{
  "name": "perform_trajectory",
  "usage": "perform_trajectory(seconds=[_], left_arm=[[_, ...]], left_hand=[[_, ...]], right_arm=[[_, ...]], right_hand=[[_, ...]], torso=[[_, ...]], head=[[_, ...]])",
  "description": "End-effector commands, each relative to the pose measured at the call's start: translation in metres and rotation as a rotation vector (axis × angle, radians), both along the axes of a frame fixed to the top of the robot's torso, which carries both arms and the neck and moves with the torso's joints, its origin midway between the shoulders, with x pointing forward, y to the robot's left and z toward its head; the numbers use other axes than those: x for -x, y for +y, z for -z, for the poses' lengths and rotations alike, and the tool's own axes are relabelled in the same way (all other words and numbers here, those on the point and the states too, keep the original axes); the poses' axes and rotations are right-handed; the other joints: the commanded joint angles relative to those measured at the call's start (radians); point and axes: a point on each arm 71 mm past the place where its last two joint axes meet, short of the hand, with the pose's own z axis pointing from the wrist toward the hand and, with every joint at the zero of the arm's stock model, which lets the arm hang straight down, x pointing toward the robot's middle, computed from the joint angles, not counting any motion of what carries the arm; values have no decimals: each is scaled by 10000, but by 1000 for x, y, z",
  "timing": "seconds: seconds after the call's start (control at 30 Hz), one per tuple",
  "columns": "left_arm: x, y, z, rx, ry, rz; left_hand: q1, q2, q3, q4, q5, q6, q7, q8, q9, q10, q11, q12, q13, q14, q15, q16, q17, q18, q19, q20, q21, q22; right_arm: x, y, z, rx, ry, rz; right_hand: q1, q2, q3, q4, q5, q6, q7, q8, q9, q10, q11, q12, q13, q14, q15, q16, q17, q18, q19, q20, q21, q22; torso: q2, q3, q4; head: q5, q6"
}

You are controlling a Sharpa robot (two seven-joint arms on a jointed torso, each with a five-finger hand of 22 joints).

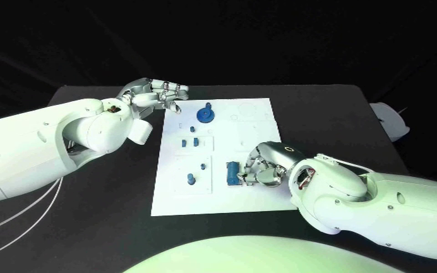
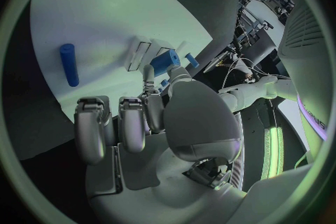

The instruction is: Assemble the parts on the task board

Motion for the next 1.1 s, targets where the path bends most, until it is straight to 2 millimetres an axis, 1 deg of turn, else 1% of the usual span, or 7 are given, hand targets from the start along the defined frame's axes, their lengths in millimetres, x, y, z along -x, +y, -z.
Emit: perform_trajectory(seconds=[0.03,0.13,0.23,0.33,0.5,0.97,1.1], left_arm=[[1,-2,-1,45,-28,180],[1,-1,-1,43,-25,178],[1,-1,-1,41,-22,178],[0,0,-1,33,-23,156],[0,1,0,25,-25,135],[0,2,0,13,-14,118],[0,2,0,19,-12,137]], left_hand=[[17,78,28,-43,15,-66,13,7,10,-88,13,36,10,-48,38,-52,-14,141,18,61,-38,-11],[17,78,28,-43,15,-66,13,7,10,-88,13,36,10,-48,38,-52,-14,141,18,61,-38,-11],[17,78,28,-43,15,-66,13,7,10,-88,13,36,10,-48,38,-52,-14,141,18,61,-38,-11],[17,78,28,-43,15,-66,13,7,10,-88,13,36,10,-48,38,-52,-14,141,18,61,-38,-11],[17,78,28,-43,15,-66,13,7,10,-88,13,36,10,-48,38,-52,-14,141,18,61,-38,-11],[24,80,31,-47,13,-67,15,10,11,-93,15,46,12,-49,38,-54,-14,140,22,60,-41,-14],[24,80,31,-47,13,-67,15,10,11,-93,15,46,12,-49,38,-54,-14,140,22,60,-41,-14]], right_arm=[[-1,1,0,163,-153,-171],[-2,1,1,170,-172,-180],[-1,3,0,106,-234,-205],[-1,3,-2,17,-359,-162],[0,2,-5,-171,-636,-103],[9,1,-13,-478,-716,-271],[8,3,-10,-311,-460,-389]], right_hand=[[170,-7,88,-30,-441,52,-45,-51,18,79,-7,-10,609,849,-48,68,1614,-175,851,-66,27,2479],[246,-47,110,-42,-655,71,-47,-52,34,81,-5,-15,613,847,-46,65,1608,-175,850,-64,27,2479],[164,-129,48,29,-829,90,-29,-53,47,96,8,4,634,852,-37,76,1629,-178,856,-59,43,2483],[124,-155,23,78,-939,104,-29,-52,57,104,10,11,643,851,-33,75,1628,-182,864,-54,62,2489],[110,-149,20,104,-994,118,-31,-48,64,111,10,21,654,854,-33,81,1639,-187,873,-53,84,2495],[-20,-157,-30,213,-1029,152,-32,-40,84,134,9,48,681,860,-34,96,1669,-199,896,-51,142,2511],[-52,-208,-79,206,-1273,162,-36,-41,106,132,8,31,676,860,-34,95,1668,-197,892,-49,132,2508]], torso=[[10,-13,-3],[12,-13,1],[7,-1,5],[4,-6,5],[1,-4,-8],[1,0,-6],[6,-6,13]], head=[[0,-11],[-7,-15],[-20,-30],[0,-34],[13,-26],[33,-30],[15,-27]])
